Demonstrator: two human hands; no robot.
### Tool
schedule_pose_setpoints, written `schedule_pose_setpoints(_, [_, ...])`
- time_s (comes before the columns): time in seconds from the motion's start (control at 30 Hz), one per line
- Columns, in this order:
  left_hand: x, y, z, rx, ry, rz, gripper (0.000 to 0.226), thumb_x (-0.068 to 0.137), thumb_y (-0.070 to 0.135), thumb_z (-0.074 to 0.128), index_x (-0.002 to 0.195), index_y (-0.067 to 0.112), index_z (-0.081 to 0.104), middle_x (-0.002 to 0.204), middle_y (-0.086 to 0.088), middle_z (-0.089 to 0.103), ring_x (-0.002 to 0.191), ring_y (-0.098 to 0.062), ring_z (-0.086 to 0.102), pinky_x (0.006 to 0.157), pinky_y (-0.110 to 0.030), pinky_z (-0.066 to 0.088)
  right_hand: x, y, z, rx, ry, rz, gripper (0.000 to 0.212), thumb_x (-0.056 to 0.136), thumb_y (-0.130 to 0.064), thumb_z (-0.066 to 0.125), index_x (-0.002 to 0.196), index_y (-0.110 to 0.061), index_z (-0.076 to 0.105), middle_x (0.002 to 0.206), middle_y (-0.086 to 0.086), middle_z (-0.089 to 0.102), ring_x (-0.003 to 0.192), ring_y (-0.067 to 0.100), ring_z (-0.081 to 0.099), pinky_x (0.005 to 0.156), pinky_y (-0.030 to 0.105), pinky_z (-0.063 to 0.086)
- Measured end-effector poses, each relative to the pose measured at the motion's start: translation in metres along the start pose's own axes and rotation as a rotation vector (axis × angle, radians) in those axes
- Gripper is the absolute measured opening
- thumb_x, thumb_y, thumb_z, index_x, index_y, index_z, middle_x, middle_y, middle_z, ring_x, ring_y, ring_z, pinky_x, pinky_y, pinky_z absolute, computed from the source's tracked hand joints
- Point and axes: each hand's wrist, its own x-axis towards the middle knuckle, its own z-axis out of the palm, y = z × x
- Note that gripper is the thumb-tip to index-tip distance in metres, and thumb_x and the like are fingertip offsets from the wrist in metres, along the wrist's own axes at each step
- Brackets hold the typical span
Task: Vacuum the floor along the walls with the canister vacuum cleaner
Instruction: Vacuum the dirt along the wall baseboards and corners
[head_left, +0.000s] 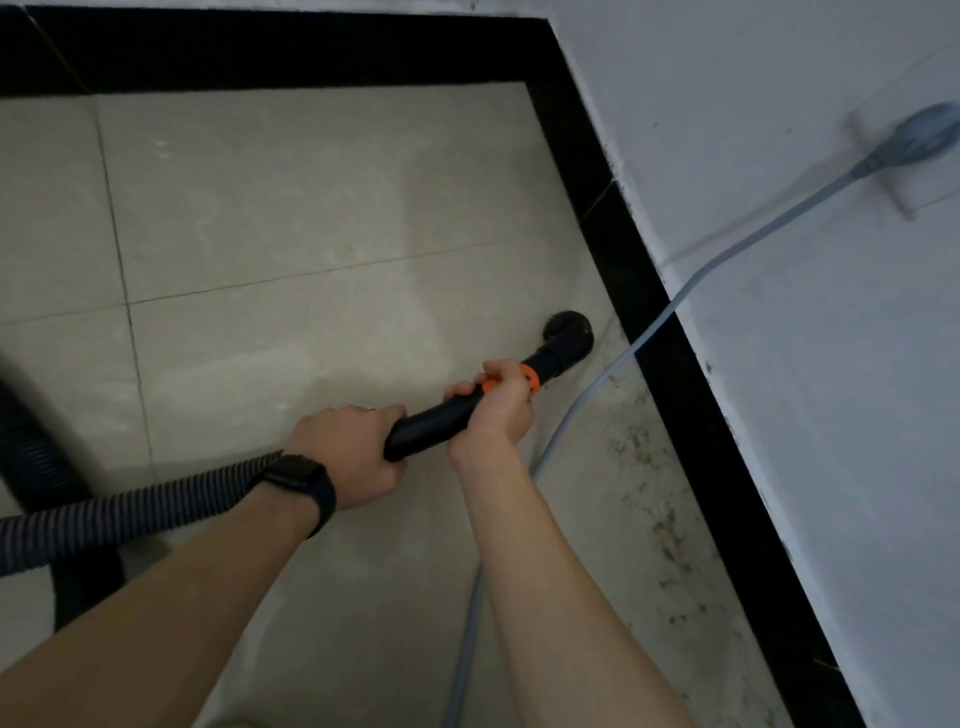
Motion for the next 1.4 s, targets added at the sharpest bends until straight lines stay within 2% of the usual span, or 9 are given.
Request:
schedule_pose_setpoints(0.17, [0.008,0.02,0.008,0.073,0.013,0.073,0.025,0.085,0.042,0.053,0.106,0.031,0.045,0.097,0.003,0.064,0.086,-0.026,0.064,0.065,-0.031,0.043,0.008,-0.014,-0.02,0.063,0.004,-0.023,0.017,0.082,-0.001,0.053,0.071,-0.013,0.047,0.055,0.001,0.043,0.039,0.017,0.039,0.044,0.024,0.039])
schedule_pose_setpoints(0.53, [0.025,0.052,0.013,0.033,0.044,0.07,0.029,0.088,0.038,0.053,0.112,0.024,0.045,0.104,-0.002,0.064,0.09,-0.03,0.064,0.066,-0.032,0.039,0.031,-0.041,-0.022,-0.016,-0.021,-0.051,0.015,0.082,-0.006,0.052,0.072,-0.015,0.046,0.056,0.0,0.044,0.04,0.015,0.039,0.045,0.023,0.039])
schedule_pose_setpoints(0.8, [0.036,0.07,0.015,-0.015,0.074,0.04,0.029,0.092,0.035,0.052,0.115,0.02,0.043,0.106,-0.004,0.064,0.089,-0.03,0.064,0.064,-0.033,0.04,0.045,-0.063,-0.012,-0.133,-0.102,-0.015,0.015,0.084,-0.009,0.051,0.071,-0.015,0.047,0.06,-0.001,0.044,0.04,0.013,0.039,0.044,0.022,0.039])
schedule_pose_setpoints(0.93, [0.038,0.067,0.007,-0.169,0.039,-0.005,0.025,0.088,0.035,0.054,0.109,0.023,0.047,0.096,-0.004,0.065,0.08,-0.028,0.063,0.061,-0.029,0.044,0.046,-0.069,0.005,-0.219,-0.119,-0.026,0.016,0.086,-0.005,0.056,0.073,-0.012,0.051,0.062,0.001,0.047,0.041,0.014,0.041,0.043,0.023,0.042])
schedule_pose_setpoints(1.03, [0.037,0.051,-0.003,-0.222,0.032,-0.004,0.018,0.083,0.036,0.057,0.097,0.029,0.047,0.088,-0.002,0.064,0.074,-0.026,0.061,0.06,-0.029,0.047,0.042,-0.063,0.013,-0.234,-0.126,-0.064,0.011,0.09,-0.003,0.063,0.084,-0.009,0.056,0.064,0.004,0.053,0.044,0.016,0.052,0.048,0.028,0.051])
schedule_pose_setpoints(1.13, [0.026,0.032,-0.004,-0.176,0.026,0.002,0.017,0.083,0.038,0.057,0.095,0.03,0.048,0.083,0.0,0.063,0.072,-0.024,0.061,0.06,-0.03,0.05,0.037,-0.047,0.012,-0.248,-0.109,-0.084,0.014,0.092,-0.007,0.07,0.099,-0.007,0.058,0.07,0.006,0.059,0.048,0.017,0.06,0.051,0.032,0.056])
schedule_pose_setpoints(1.33, [0.002,0.0,-0.002,-0.116,0.004,-0.045,0.018,0.085,0.038,0.058,0.097,0.032,0.047,0.081,0.003,0.06,0.074,-0.023,0.061,0.063,-0.031,0.051,0.022,-0.01,0.011,-0.254,-0.145,-0.05,0.024,0.095,-0.007,0.07,0.114,-0.002,0.056,0.073,0.008,0.057,0.047,0.018,0.061,0.051,0.036,0.059])
schedule_pose_setpoints(1.4, [-0.004,-0.007,-0.001,-0.107,0.001,-0.058,0.017,0.085,0.037,0.059,0.097,0.033,0.048,0.079,0.005,0.058,0.071,-0.021,0.059,0.06,-0.029,0.047,0.015,-0.001,0.009,-0.265,-0.143,-0.045,0.036,0.094,-0.007,0.069,0.125,0.004,0.053,0.075,0.01,0.055,0.045,0.017,0.059,0.05,0.035,0.057])
